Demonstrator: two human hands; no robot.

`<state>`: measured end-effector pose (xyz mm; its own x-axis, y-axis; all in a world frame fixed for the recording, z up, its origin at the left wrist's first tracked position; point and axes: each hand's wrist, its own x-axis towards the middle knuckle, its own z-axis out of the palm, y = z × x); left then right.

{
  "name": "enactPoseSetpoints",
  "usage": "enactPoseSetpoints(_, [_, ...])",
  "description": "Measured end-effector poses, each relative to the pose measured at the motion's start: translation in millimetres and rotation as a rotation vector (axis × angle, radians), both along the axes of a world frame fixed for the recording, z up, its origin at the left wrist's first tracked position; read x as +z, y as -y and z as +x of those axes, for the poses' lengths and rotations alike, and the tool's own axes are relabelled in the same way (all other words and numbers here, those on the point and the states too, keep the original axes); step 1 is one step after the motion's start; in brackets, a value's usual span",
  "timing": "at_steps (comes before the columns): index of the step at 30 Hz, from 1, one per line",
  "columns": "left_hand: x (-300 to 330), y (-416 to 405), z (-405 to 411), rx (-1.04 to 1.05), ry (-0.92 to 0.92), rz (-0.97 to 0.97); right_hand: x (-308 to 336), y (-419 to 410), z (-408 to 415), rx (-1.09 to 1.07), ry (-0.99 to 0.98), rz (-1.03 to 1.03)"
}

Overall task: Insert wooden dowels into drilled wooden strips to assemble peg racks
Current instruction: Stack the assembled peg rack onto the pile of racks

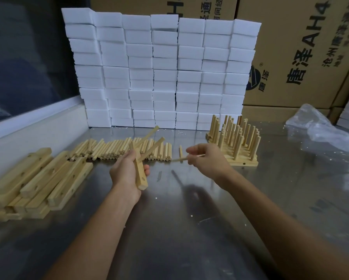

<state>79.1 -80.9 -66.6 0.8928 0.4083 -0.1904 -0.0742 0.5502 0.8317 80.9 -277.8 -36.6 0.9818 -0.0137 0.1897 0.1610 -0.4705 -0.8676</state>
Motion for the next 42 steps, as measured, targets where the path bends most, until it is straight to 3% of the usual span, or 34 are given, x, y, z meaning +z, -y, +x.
enactPoseSetpoints(3, [0.6,-0.1,-0.6,-0.02,0.003,0.003,8.8,-0.4,-6.5,0.084,0.062,0.174])
enactPoseSetpoints(6, [0.6,0.4,-1.3,-0.011,0.005,0.012,12.5,-3.7,-10.6,0.126,0.115,0.185])
enactPoseSetpoints(10, [-1.2,5.6,-2.8,0.029,0.018,0.056,7.1,-9.6,-12.8,0.128,0.099,-0.13])
enactPoseSetpoints(17, [-5.3,8.6,-2.4,0.092,0.021,0.107,-7.7,-35.6,-26.6,0.475,0.077,-0.52])
enactPoseSetpoints(23, [-1.7,6.3,-4.1,0.101,0.015,0.034,-9.8,-31.9,-26.2,0.642,0.158,-0.543])
enactPoseSetpoints(26, [0.4,5.4,-5.4,0.105,0.02,0.012,-11.0,-30.3,-23.6,0.603,0.145,-0.588])
enactPoseSetpoints(32, [2.0,5.6,-6.7,0.077,0.019,0.017,-7.0,-24.7,-20.1,0.453,0.195,-0.486])
enactPoseSetpoints(42, [5.1,7.4,-8.1,0.052,0.009,0.0,4.0,-29.6,-28.7,0.447,0.339,-0.499])
